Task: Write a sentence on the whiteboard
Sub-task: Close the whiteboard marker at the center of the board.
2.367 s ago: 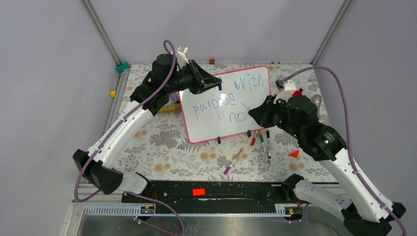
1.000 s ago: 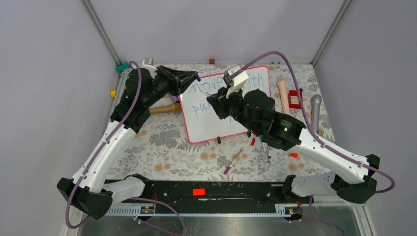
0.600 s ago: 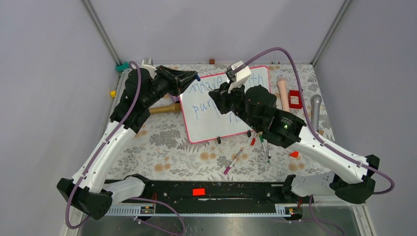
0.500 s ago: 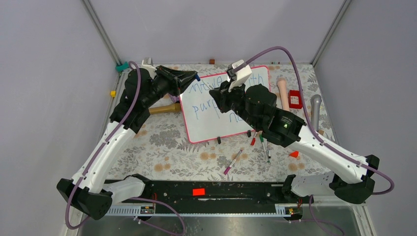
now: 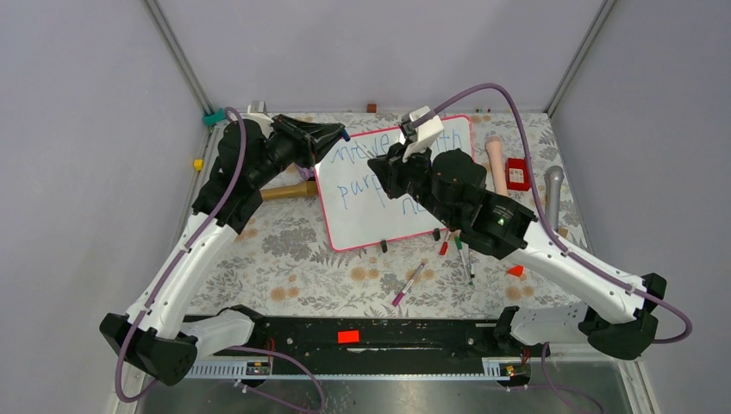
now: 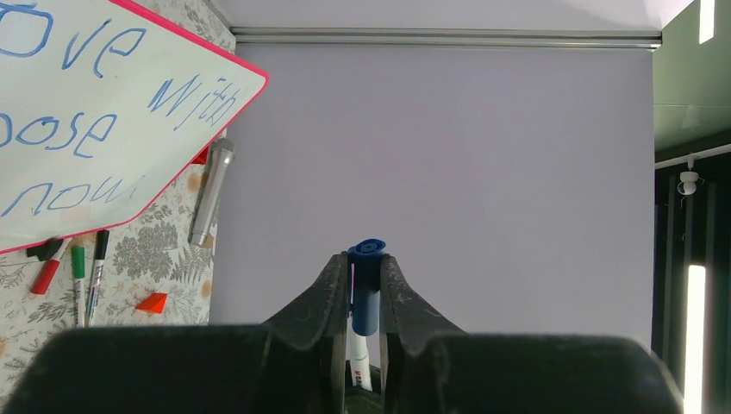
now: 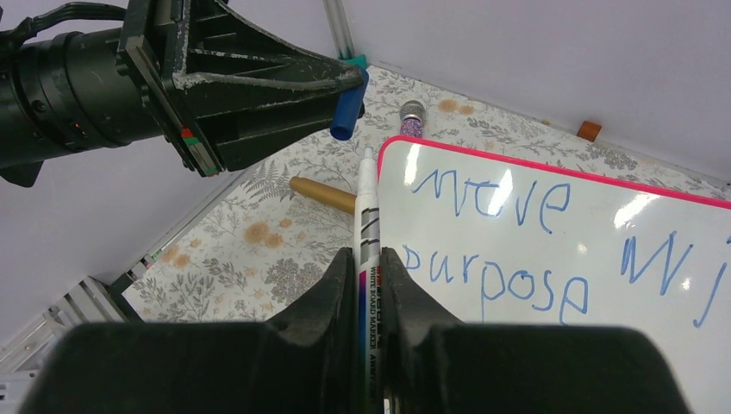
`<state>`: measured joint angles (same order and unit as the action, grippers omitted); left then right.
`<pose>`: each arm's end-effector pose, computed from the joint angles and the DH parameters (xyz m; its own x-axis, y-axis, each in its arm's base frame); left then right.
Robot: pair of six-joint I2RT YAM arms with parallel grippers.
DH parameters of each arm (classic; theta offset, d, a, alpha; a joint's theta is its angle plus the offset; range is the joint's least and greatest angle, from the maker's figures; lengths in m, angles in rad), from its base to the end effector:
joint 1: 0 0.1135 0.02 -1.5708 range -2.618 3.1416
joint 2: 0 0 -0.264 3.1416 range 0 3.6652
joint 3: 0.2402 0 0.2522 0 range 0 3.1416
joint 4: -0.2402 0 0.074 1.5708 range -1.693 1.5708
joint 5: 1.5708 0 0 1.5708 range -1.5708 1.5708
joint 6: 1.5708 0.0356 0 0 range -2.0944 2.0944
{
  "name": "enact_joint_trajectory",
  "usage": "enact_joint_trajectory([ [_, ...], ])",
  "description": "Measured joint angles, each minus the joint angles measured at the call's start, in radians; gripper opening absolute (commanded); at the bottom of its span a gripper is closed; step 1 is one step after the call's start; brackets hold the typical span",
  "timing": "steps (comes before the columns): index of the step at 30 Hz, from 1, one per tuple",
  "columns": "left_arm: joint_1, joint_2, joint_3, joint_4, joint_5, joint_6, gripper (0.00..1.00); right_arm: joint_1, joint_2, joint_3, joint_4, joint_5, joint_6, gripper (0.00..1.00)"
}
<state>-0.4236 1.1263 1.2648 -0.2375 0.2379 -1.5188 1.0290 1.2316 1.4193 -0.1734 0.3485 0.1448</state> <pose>0.2234 -0.1099 0.4344 -0.6171 -0.7864 -0.0285 -0.0581 0.0816 -0.9950 0.1492 0.2243 0.4686 -0.0835 0.1243 -0.9887 -0.6237 0.7673 0.1491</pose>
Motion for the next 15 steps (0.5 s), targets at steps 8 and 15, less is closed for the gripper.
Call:
enact_joint_trajectory([
  [8, 0.001, 0.002, 0.000, 0.008, 0.000, -0.001, 0.00, 0.000, -0.028, -0.019, 0.005, -0.001, 0.009, 0.00],
  [15, 0.001, 0.002, 0.000, 0.008, 0.000, -0.001, 0.00, 0.000, -0.021, -0.016, 0.008, -0.007, 0.008, 0.00],
])
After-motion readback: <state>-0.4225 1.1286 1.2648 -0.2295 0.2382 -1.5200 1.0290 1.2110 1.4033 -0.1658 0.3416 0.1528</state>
